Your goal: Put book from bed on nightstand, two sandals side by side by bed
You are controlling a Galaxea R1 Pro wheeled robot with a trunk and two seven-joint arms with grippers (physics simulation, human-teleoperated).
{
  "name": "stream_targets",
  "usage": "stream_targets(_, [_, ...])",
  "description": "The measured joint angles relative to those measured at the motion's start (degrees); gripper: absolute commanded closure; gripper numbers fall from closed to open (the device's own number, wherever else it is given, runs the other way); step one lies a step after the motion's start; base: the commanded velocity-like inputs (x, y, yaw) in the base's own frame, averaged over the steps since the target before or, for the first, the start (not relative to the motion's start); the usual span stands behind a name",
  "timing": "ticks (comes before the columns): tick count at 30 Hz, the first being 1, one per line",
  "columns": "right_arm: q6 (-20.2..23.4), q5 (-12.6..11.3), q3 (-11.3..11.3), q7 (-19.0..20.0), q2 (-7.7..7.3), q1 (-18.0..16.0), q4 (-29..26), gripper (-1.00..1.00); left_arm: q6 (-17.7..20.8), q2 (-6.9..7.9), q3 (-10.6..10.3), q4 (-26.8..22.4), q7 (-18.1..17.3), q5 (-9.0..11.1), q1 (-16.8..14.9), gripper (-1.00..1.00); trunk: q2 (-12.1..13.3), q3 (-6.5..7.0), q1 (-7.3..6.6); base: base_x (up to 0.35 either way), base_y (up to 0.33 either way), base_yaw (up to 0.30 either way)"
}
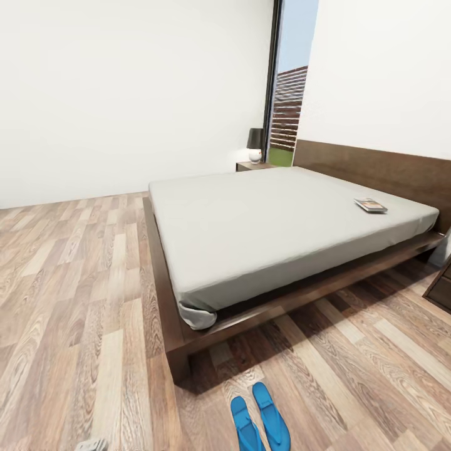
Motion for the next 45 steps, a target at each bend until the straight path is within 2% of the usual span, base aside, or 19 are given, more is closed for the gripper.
stream_targets(31, [0.0, -0.1, 0.0, -1.0, 0.01, 0.0, 0.0, -1.00, 0.0, -0.13, 0.0, 0.0, 0.1, 0.0, 0.0, -1.00, 0.0, 0.00, 0.00, 0.000, -0.012, 0.146])
stream_targets(45, [0.0, -0.1, 0.1, -1.0, 0.01, 0.0, 0.0, -1.00, 0.1, -0.14, 0.0, 0.0, 0.1, 0.0, 0.0, -1.00, 0.0, 0.00, 0.00, 0.000, -0.078, 0.039])
